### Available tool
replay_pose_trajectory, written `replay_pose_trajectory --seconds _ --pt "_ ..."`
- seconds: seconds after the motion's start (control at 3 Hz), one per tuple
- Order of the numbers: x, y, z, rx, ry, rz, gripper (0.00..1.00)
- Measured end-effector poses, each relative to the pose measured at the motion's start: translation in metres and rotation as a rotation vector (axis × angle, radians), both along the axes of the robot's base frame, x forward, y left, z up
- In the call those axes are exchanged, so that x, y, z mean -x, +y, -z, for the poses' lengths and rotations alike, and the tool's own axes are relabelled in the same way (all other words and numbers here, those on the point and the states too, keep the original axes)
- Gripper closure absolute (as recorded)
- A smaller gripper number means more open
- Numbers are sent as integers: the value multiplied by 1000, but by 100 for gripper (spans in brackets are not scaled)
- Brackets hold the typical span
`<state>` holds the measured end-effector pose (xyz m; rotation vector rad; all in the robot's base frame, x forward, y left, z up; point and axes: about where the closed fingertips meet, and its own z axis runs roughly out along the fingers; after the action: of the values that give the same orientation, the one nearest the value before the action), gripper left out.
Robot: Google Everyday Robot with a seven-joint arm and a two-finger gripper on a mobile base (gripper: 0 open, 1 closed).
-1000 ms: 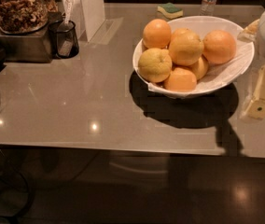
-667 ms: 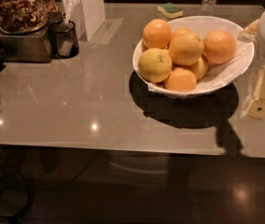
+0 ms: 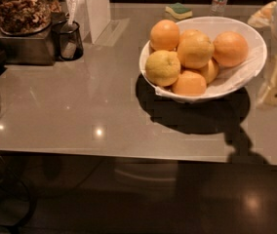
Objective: Pick orange from white bowl
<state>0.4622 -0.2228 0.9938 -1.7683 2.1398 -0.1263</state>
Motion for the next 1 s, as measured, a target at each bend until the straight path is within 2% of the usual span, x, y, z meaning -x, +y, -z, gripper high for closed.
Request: replay_pose_trajectory --seconds 0.33,0.67,1.0 --pt "-69 -13 -17 -71 -33 -22 0" --pt "-69 -13 -17 -71 -33 -22 0" --pt "-69 -13 -17 -71 -33 -22 19"
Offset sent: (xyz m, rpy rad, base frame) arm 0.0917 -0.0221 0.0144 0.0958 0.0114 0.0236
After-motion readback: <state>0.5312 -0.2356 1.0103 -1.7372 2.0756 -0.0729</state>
